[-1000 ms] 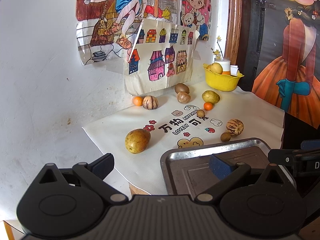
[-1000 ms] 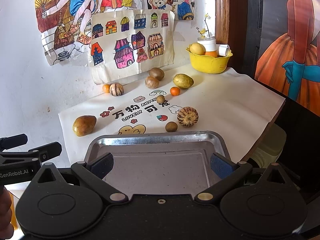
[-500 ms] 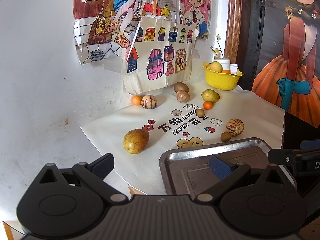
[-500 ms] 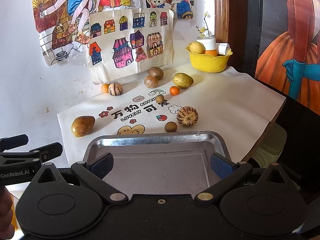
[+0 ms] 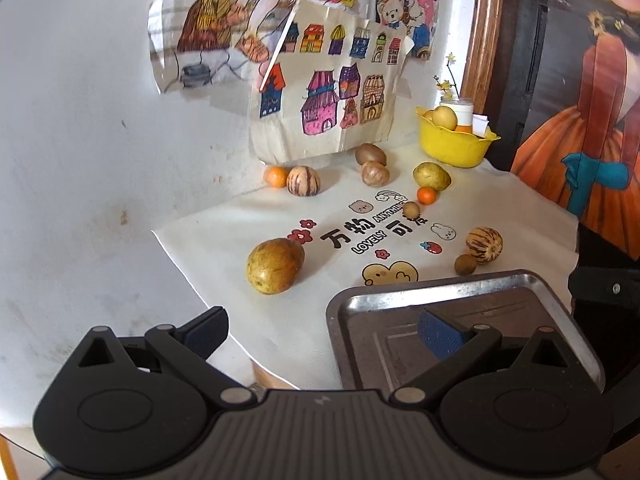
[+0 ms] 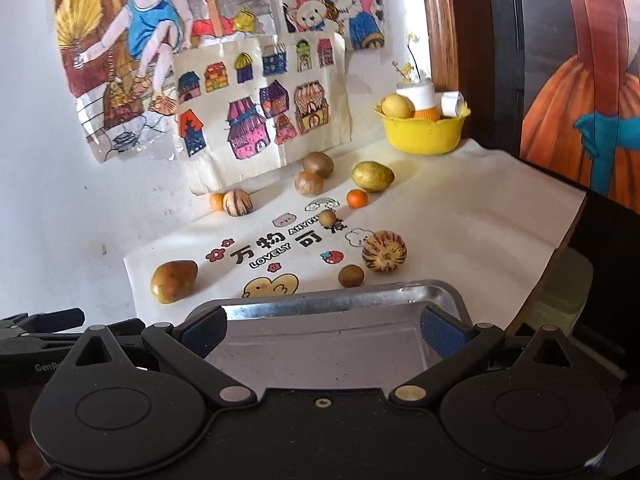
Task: Organize fruits
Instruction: 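Reach and grasp the large yellow mango with the left gripper while the right tool approaches a small brown kiwi, then close the right gripper on the small brown kiwi while the left gripper holds the mango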
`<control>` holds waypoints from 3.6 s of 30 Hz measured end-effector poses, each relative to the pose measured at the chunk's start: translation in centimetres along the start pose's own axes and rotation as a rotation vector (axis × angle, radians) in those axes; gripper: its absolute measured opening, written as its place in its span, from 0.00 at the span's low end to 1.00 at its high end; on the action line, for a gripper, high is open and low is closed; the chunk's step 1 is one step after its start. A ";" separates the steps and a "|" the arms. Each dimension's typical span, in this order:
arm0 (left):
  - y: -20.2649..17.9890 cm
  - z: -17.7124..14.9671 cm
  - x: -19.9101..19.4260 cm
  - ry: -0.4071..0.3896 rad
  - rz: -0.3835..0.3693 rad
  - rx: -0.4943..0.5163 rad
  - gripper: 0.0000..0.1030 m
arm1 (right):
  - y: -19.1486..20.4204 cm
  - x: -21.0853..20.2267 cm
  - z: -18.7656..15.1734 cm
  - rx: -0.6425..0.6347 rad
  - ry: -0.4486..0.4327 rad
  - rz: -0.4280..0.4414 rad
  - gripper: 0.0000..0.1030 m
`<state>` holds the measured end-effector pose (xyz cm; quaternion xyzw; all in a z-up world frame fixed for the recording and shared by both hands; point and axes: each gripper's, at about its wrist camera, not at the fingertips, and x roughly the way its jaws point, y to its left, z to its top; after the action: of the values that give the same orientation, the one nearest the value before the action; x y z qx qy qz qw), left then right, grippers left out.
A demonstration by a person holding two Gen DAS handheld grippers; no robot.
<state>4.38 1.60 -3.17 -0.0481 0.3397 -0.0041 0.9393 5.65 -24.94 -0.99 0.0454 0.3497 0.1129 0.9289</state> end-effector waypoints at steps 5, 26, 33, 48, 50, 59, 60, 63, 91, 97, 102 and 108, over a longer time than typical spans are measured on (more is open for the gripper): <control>1.3 0.4 1.9 0.030 0.028 -0.030 1.00 | 0.1 1.4 0.1 -0.011 0.023 -0.007 1.00; 3.2 2.2 10.6 0.023 0.084 0.028 1.00 | 0.4 7.3 2.2 -0.002 0.105 0.098 1.00; 3.1 2.9 13.6 0.025 0.082 0.064 0.99 | 0.3 10.1 3.2 -0.004 0.132 0.095 1.00; 3.3 2.8 16.4 0.070 0.040 0.078 0.61 | 0.5 15.2 3.7 -0.002 0.200 0.094 1.00; 3.4 3.0 16.3 0.069 0.040 0.071 0.59 | 0.7 15.9 3.8 -0.002 0.215 0.100 1.00; 3.1 3.4 16.8 0.072 0.004 0.072 0.58 | 0.9 18.6 4.6 0.024 0.251 0.108 1.00; 2.9 3.5 16.9 0.074 -0.003 0.072 0.58 | 0.8 18.8 4.7 0.028 0.253 0.105 1.00; 2.1 3.6 17.1 0.078 -0.026 0.073 0.58 | 0.6 19.3 4.8 0.029 0.261 0.087 1.00; 0.6 4.0 18.0 0.082 -0.045 0.088 0.58 | -0.1 21.5 4.2 -0.111 0.297 -0.077 0.46; 0.2 4.0 18.0 0.089 -0.050 0.102 0.58 | 0.0 21.2 4.0 -0.104 0.295 -0.047 0.38; 0.0 4.0 18.0 0.096 -0.044 0.106 0.58 | 0.4 21.2 4.1 -0.110 0.294 -0.017 0.31; -0.1 3.8 17.9 0.097 -0.040 0.110 0.58 | 0.4 21.0 4.0 -0.095 0.291 0.019 0.31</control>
<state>20.61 1.13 -11.65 -0.0028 0.3831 -0.0438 0.9227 23.55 -19.48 -11.41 -0.0119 0.4743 0.1434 0.8685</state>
